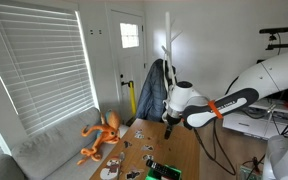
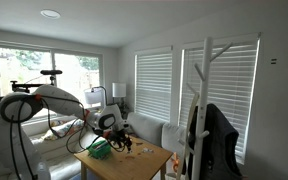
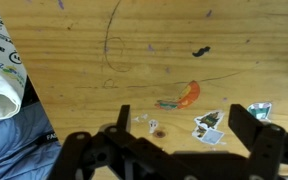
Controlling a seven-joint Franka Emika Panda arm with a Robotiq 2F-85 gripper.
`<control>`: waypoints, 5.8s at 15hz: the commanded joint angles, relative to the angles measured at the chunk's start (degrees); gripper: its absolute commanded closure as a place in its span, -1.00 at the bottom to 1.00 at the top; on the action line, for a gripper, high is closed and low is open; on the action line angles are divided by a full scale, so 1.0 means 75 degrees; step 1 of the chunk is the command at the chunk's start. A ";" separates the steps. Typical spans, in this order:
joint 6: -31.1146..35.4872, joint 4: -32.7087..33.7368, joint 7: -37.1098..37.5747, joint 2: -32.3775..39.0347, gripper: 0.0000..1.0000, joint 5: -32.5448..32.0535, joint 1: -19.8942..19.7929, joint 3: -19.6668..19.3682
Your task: Pick up the remote and put it on the right side of the table
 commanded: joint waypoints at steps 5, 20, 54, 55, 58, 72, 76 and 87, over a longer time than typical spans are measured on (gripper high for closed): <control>0.1130 0.0261 0.0323 0.0401 -1.00 0.0560 0.0874 0.0541; -0.1420 0.0455 -0.0748 0.0112 -1.00 0.1994 0.1648 0.0492; -0.0369 0.0806 -0.0423 0.0739 0.95 0.1363 0.1508 0.0865; -0.0377 0.0787 -0.0525 0.0882 0.95 0.1585 0.1589 0.0844; -0.0402 0.0794 -0.1231 0.1293 0.95 0.2915 0.1920 0.0704; -0.0912 0.1115 -0.0900 0.0838 0.95 0.2400 0.1620 0.0732; -0.0745 0.1062 -0.1290 0.1068 0.95 0.3377 0.1757 0.0672; -0.0561 0.0984 -0.0421 -0.0233 0.95 0.2246 0.0536 -0.0064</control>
